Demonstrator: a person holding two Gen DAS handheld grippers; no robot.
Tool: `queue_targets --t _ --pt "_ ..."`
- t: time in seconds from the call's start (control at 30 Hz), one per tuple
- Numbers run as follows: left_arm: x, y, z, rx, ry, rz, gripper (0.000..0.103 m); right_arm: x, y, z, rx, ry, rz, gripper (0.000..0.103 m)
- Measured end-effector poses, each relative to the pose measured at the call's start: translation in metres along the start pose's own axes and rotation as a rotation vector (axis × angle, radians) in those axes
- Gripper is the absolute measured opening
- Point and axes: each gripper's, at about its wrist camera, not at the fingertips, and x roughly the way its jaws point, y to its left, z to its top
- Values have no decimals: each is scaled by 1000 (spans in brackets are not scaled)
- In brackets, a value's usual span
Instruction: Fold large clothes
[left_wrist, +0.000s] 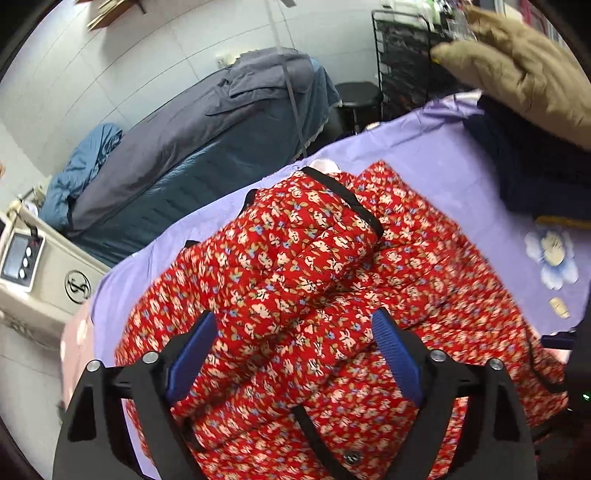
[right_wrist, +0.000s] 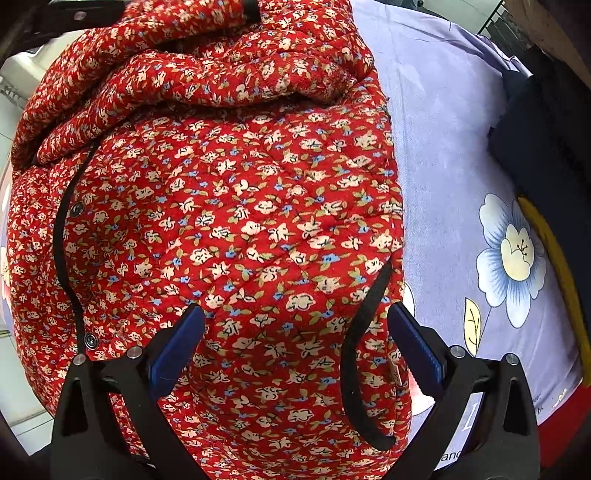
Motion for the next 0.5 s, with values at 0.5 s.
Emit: queue_targets --t 0.5 --pt "-8 67 -86 -210 120 101 87 -21 5 117 -28 -109 81 97"
